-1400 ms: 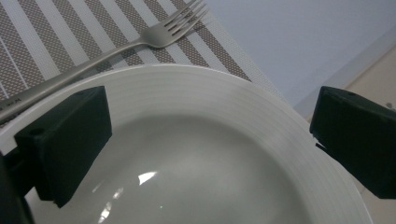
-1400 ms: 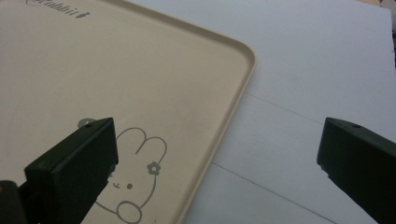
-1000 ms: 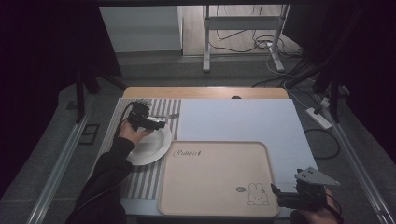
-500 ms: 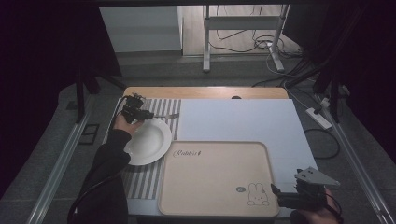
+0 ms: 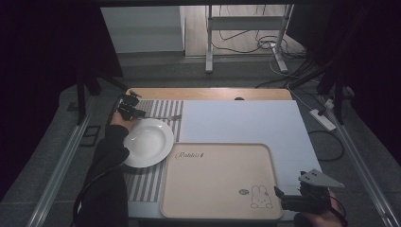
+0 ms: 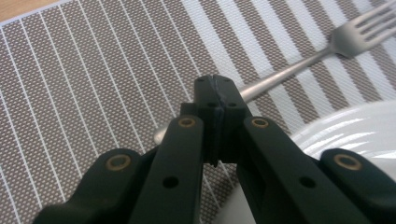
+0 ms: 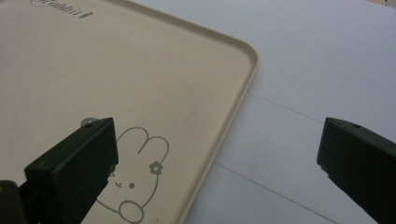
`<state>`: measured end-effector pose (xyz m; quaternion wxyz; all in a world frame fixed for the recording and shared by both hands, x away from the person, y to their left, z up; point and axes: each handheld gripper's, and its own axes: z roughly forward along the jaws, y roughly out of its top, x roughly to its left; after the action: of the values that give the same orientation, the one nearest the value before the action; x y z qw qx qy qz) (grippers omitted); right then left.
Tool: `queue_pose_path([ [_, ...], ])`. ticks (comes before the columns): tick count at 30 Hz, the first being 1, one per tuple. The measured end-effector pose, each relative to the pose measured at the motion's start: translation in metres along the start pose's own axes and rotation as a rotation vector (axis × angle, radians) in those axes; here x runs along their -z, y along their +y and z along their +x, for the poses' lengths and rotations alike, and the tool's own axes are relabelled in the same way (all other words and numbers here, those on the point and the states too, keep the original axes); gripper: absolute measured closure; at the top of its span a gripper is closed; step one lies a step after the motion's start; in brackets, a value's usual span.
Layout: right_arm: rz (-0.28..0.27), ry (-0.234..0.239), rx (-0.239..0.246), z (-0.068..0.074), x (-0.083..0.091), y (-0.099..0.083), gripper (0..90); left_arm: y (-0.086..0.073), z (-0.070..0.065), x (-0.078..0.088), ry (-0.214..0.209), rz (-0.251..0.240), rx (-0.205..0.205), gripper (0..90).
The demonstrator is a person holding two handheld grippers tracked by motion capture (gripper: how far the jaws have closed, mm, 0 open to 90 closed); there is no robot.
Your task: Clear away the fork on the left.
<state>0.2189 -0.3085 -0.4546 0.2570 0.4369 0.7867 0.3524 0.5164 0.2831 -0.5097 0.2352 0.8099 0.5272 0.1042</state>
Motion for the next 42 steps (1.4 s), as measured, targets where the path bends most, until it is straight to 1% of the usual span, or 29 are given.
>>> queue_pose_path([
  [2,0.000,0.001,0.000,0.000,0.000,0.000,0.0,0.002,0.001,-0.002,0.004,0.005,0.004,88.8],
  [3,-0.001,0.001,0.000,0.000,0.000,0.000,0.0,0.004,0.003,-0.004,0.003,0.011,0.013,88.8],
  [7,-0.003,0.002,-0.002,0.000,0.000,0.000,0.0,0.007,0.007,-0.010,0.013,0.039,0.021,88.7],
  [8,-0.003,0.002,-0.002,0.000,0.000,0.000,0.0,0.007,0.007,-0.010,0.013,0.039,0.021,88.7],
  [9,-0.003,0.004,-0.002,0.000,0.000,0.000,0.0,0.008,0.008,-0.013,0.023,0.057,0.016,88.7],
  [10,-0.004,0.004,-0.002,0.000,0.000,0.000,0.0,0.008,0.008,-0.016,0.042,0.063,0.012,88.7],
  [14,-0.005,0.006,-0.003,0.000,0.000,0.000,0.0,0.008,0.008,-0.016,0.046,0.066,0.013,88.7],
  [15,-0.005,0.006,-0.002,0.000,0.001,0.000,0.0,0.008,0.008,-0.016,0.045,0.072,0.011,88.8],
  [17,-0.006,0.006,0.000,0.000,0.001,0.000,0.0,0.006,0.007,-0.014,0.029,0.084,0.011,88.8],
  [19,-0.006,0.005,0.002,0.000,0.001,0.000,0.0,0.005,0.006,-0.012,0.018,0.099,0.003,88.9],
  [21,-0.006,0.005,0.004,0.000,0.001,0.000,0.0,0.002,0.005,-0.010,0.003,0.115,-0.014,88.9],
  [22,-0.005,0.005,0.006,0.000,0.001,0.000,0.0,0.000,0.005,-0.009,-0.005,0.122,-0.015,88.9],
  [24,-0.005,0.005,0.008,0.001,0.001,0.000,0.0,-0.002,0.005,-0.008,-0.023,0.126,-0.014,88.8],
  [29,-0.005,0.005,0.008,0.001,0.001,0.000,0.0,-0.007,0.005,-0.005,-0.050,0.122,-0.016,88.9],
  [30,-0.006,0.005,0.009,0.001,0.001,0.000,0.0,-0.008,0.006,-0.005,-0.052,0.119,-0.007,88.9],
  [32,-0.005,0.005,0.010,0.001,0.001,0.000,0.0,-0.009,0.007,-0.005,-0.060,0.111,-0.001,88.9],
  [35,-0.004,0.005,0.010,0.001,0.001,0.000,0.0,-0.009,0.007,-0.005,-0.062,0.109,-0.005,88.8],
  [36,-0.004,0.005,0.010,0.001,0.001,0.000,0.0,-0.008,0.006,-0.004,-0.038,0.108,-0.018,88.3],
  [37,-0.004,0.005,0.010,0.001,0.001,0.000,0.0,-0.007,0.006,-0.003,-0.030,0.099,-0.012,84.9],
  [38,-0.004,0.005,0.010,0.001,0.001,0.000,0.0,-0.007,0.006,-0.003,-0.030,0.099,-0.012,82.0],
  [39,-0.004,0.005,0.009,0.001,0.001,0.000,0.0,-0.005,0.007,-0.001,-0.034,0.084,0.003,82.0],
  [40,-0.004,0.005,0.009,0.001,0.001,0.000,0.0,-0.002,0.008,0.000,-0.026,0.060,0.029,68.5],
  [41,-0.004,0.005,0.009,0.001,0.001,0.000,0.0,0.000,0.008,0.002,-0.021,0.048,0.037,62.7],
  [42,-0.004,0.005,0.009,0.001,0.001,0.000,0.0,0.000,0.008,0.002,-0.021,0.048,0.037,60.7],
])
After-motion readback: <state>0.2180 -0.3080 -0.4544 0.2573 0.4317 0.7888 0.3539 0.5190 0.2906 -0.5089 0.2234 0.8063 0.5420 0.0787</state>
